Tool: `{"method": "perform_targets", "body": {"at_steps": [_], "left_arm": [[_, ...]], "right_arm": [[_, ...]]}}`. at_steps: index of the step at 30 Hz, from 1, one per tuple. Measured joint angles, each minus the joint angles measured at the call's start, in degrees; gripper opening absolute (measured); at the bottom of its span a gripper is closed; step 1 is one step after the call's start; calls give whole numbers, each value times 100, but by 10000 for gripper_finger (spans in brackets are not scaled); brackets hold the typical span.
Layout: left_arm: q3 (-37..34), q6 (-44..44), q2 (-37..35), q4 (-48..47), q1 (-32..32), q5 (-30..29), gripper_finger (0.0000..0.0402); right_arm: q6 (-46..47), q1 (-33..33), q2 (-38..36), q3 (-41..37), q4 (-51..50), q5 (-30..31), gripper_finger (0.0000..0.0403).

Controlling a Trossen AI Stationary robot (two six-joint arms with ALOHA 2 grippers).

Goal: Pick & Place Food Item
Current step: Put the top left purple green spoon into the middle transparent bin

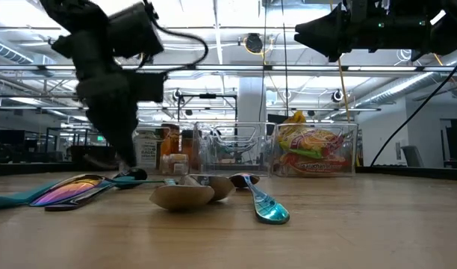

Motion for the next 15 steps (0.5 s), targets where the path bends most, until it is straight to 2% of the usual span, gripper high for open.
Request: {"method": "perform_targets", "body": {"at_steps": [8, 15], "left_arm": [[8, 417, -762, 70, -250, -862, 5], [15, 1164, -1395, 1016, -264, -1509, 5]], "right_arm": [[0, 0, 0, 0, 0, 0, 171], [0, 0, 2, 0, 4, 0, 171]]}}
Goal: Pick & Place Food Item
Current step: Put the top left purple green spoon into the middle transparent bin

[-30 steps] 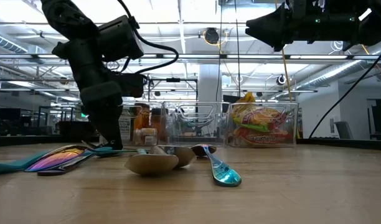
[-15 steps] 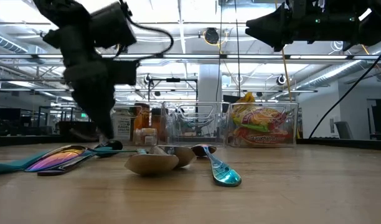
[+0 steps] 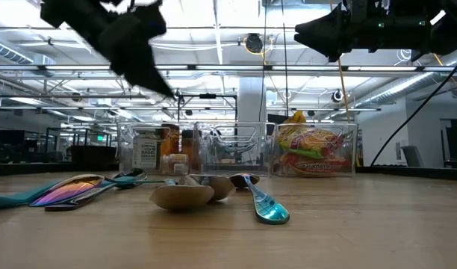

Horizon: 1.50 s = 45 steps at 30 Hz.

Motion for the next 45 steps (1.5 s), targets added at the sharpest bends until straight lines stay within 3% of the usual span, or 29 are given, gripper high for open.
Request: {"method": "perform_targets", "body": {"at_steps": [13, 24, 33, 39, 45], "left_arm": [[9, 1617, -275, 2336, 69, -89, 8], [13, 1673, 56, 3536, 773, -81, 4], [47, 800, 1207, 4960, 1737, 17, 5], [533, 160, 2140, 4899, 2206, 618, 4], [1156, -517, 2924, 4239, 2389, 667, 5]], "right_arm": [[-145, 173, 448, 0, 704, -2, 171], [-195, 221, 601, 0, 978, 0, 171], [-195, 221, 601, 0, 1025, 0, 171], [-194, 222, 601, 0, 1023, 0, 171], [-194, 221, 601, 0, 1001, 0, 171]]}}
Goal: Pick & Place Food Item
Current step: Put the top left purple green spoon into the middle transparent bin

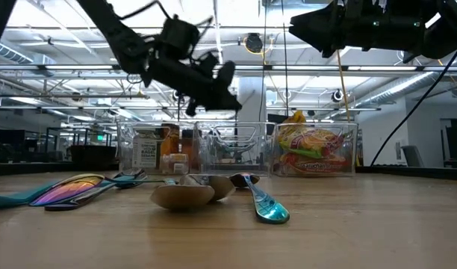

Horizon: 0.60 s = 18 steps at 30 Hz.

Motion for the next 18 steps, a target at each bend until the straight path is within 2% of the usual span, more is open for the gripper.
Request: {"method": "perform_targets", "body": {"at_steps": [7, 12, 18], "left_arm": [[299, -751, 520, -362, 35, -240, 11], [291, -863, 717, -379, 35, -251, 4], [287, -955, 781, -459, 35, -305, 31]], "right_arm": [[2, 1, 0, 0, -26, 0, 171], [2, 0, 0, 0, -72, 0, 171], [2, 0, 0, 0, -70, 0, 171]]}}
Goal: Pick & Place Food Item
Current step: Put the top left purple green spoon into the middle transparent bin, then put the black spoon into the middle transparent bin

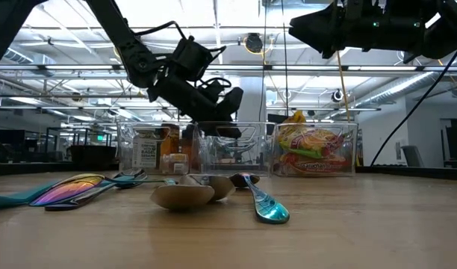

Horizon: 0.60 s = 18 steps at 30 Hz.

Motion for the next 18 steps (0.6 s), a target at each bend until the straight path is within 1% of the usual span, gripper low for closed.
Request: {"method": "perform_targets", "body": {"at_steps": [4, 8, 11, 15, 18], "left_arm": [[0, 18, 0, -33, 0, -3, 39], [0, -67, 0, -72, 0, -245, 41], [0, 58, -1, -92, 0, -271, 41], [0, 434, -190, -107, 0, -17, 42], [0, 727, -531, -370, -23, 273, 52]], "right_arm": [[0, 0, 0, 2, 0, 0, 171], [0, 0, 0, 0, 0, 0, 171], [0, 0, 0, 0, 0, 0, 171], [0, 0, 0, 0, -5, 0, 171], [0, 0, 0, 0, -35, 0, 171]]}}
